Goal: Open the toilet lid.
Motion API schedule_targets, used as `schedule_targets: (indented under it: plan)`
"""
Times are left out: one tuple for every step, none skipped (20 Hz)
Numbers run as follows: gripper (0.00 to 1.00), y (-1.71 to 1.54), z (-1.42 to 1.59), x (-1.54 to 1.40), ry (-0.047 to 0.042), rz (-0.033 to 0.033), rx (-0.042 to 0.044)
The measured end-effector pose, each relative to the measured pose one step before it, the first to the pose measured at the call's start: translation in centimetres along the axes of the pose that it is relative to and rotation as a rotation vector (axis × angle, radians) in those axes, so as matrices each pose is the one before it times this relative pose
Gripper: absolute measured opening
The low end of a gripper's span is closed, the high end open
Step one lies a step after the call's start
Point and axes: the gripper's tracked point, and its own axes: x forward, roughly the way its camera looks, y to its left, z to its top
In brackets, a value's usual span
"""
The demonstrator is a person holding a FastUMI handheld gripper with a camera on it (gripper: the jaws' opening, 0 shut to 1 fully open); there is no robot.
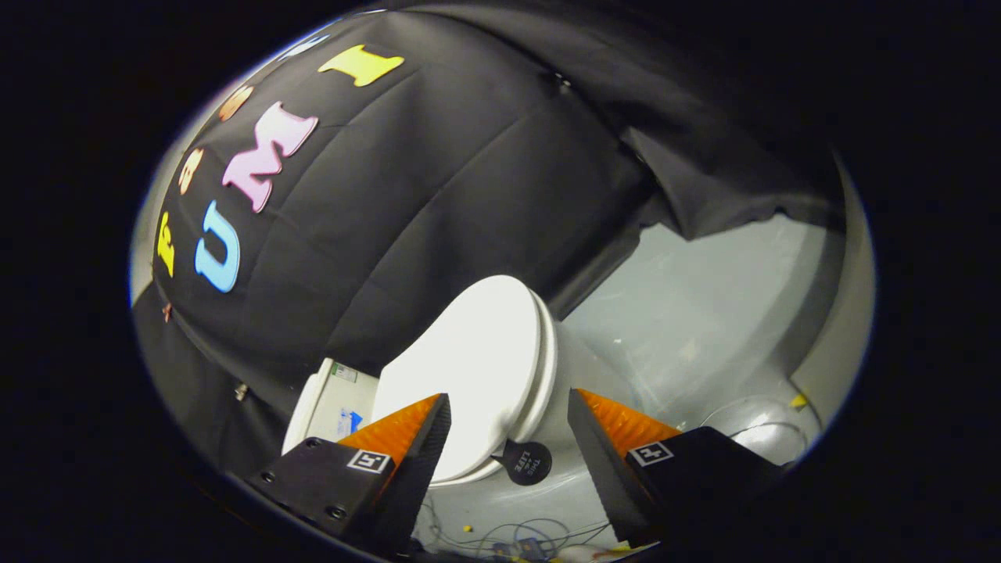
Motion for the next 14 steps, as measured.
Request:
schedule_targets:
  plan:
    - [0.93, -0.266, -0.717, -0.1, 0.01115, 0.01321, 0.03937]
    - [0.91, -0.066, -0.718, -0.111, 0.01172, 0.02058, 0.03828]
    - [0.9, -0.021, -0.959, -0.137, 0.01417, 0.02337, 0.04553]
    - [0.91, -0.286, -0.499, -0.017, 0.00593, 0.01213, 0.03164]
    - [0.91, -0.755, -0.462, 0.423, 0.00565, -0.00242, 0.02171]
    - [0.75, -0.506, -0.324, 0.037, 0.00436, 0.00001, 0.02164]
    - [0.74, -0.14, -0.259, 0.035, 0.00721, 0.00422, 0.02757]
    - [0.74, -0.072, -0.169, 0.155, 0.01442, 0.01034, 0.0227]
    - [0.74, -0.038, -0.093, 0.189, 0.00864, 0.00279, 0.01536]
    - [0.63, -0.543, 0.136, 0.042, -0.00375, -0.01584, 0.01064]
    - [0.53, -0.008, 0.35, 0.471, -0.00717, 0.01043, 0.0171]
    - [0.42, -0.017, -0.015, 0.124, 0.00349, 0.00102, 0.02295]
    - [0.42, 0.273, -0.133, -0.146, 0.00664, 0.01701, 0.02123]
    - [0.42, 0.011, -0.485, 0.177, 0.01525, 0.00069, 0.00707]
